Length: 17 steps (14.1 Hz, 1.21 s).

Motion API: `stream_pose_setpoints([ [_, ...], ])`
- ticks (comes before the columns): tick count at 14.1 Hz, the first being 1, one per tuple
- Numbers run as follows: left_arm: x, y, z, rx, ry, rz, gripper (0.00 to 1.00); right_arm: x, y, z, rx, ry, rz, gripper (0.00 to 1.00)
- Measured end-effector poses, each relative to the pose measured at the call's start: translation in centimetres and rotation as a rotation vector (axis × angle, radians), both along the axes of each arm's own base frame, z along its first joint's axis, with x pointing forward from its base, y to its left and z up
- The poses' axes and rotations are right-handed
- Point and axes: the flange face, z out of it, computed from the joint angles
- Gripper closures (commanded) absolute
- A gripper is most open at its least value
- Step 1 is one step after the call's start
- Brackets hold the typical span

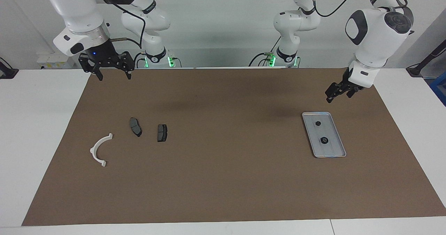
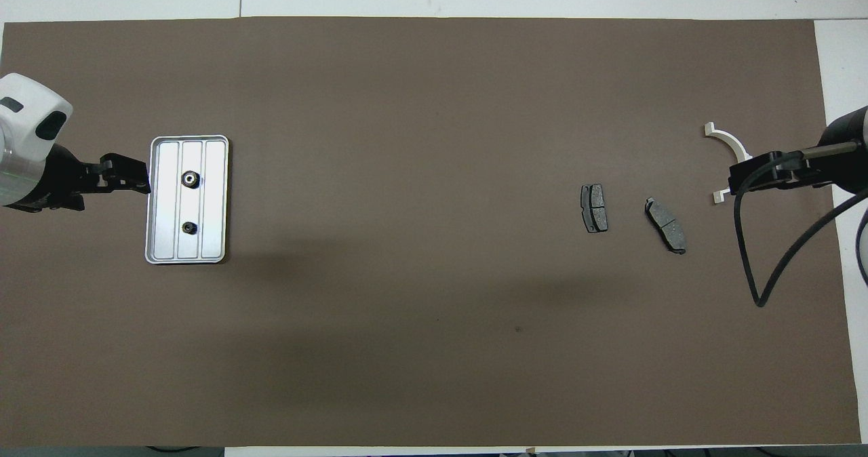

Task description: Pick bearing gear from pile to tray

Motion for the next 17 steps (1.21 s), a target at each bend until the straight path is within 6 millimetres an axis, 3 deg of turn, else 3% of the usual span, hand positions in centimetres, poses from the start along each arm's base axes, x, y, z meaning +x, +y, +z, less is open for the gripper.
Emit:
stream_pose_setpoints([
  [6, 0.0, -0.2, 1.3, 0.0, 0.004, -0.016, 0.0, 0.0, 0.0, 0.0, 0.0, 0.0, 0.0, 0.0],
  [14, -0.4, -0.2, 6.5, 0.0, 0.016, -0.031, 0.0, 0.0, 0.0, -0.1, 0.0, 0.002, 0.0, 0.0],
  [17, -0.5, -0.9, 6.9, 0.0, 0.017, -0.045, 0.0, 0.0, 0.0, -0.1, 0.0, 0.002, 0.0, 0.0],
])
